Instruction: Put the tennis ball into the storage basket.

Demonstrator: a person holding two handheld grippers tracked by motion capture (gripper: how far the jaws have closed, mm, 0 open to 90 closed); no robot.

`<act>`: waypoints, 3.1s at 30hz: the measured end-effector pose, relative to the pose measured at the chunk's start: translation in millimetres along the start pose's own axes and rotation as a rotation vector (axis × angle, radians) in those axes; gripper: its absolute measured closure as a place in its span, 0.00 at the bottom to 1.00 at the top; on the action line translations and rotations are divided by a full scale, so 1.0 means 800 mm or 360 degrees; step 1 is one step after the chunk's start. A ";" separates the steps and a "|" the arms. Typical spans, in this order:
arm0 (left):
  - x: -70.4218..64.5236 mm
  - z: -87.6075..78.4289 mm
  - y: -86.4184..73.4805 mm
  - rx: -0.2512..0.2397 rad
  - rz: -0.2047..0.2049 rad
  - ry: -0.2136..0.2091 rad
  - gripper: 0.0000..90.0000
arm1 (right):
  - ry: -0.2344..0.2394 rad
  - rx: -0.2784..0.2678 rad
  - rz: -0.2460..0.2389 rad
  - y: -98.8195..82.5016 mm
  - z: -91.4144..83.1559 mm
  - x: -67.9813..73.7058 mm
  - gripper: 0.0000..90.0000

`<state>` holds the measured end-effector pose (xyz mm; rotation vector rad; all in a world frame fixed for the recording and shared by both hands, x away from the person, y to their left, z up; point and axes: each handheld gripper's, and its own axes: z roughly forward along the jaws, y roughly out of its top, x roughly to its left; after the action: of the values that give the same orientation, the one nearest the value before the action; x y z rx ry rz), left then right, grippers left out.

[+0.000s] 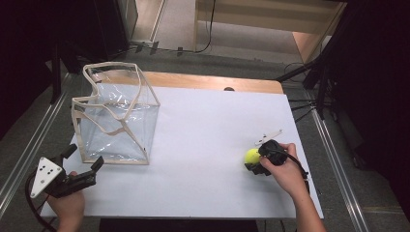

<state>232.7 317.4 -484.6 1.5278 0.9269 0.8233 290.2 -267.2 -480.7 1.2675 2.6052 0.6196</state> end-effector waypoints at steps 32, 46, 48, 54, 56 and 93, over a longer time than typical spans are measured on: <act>-0.001 0.001 0.000 0.0000 -0.0001 -0.0001 0.06 | 0.0023 -0.0027 -0.0073 0.032 0.003 0.009 0.27; 0.000 0.000 0.000 -0.0002 0.0000 -0.0007 0.06 | 0.0098 -0.0077 -0.0163 0.075 0.007 0.040 0.27; 0.000 0.000 0.000 -0.0003 -0.0002 -0.0007 0.06 | 0.0109 -0.0081 -0.0186 0.082 0.008 0.045 0.27; 0.000 0.000 0.000 -0.0003 -0.0002 -0.0007 0.06 | 0.0151 -0.0096 -0.0233 0.103 0.016 0.062 0.27; 0.000 0.000 0.000 -0.0004 -0.0001 -0.0008 0.06 | 0.0159 -0.0090 -0.0263 0.110 0.019 0.068 0.27; 0.001 0.000 0.000 -0.0012 -0.0010 -0.0020 0.06 | 0.0344 -0.0127 -0.0529 0.202 0.062 0.160 0.27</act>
<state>232.9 317.9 -484.2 1.5213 0.9183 0.8108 342.2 -63.9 -451.3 0.7543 2.8401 0.8235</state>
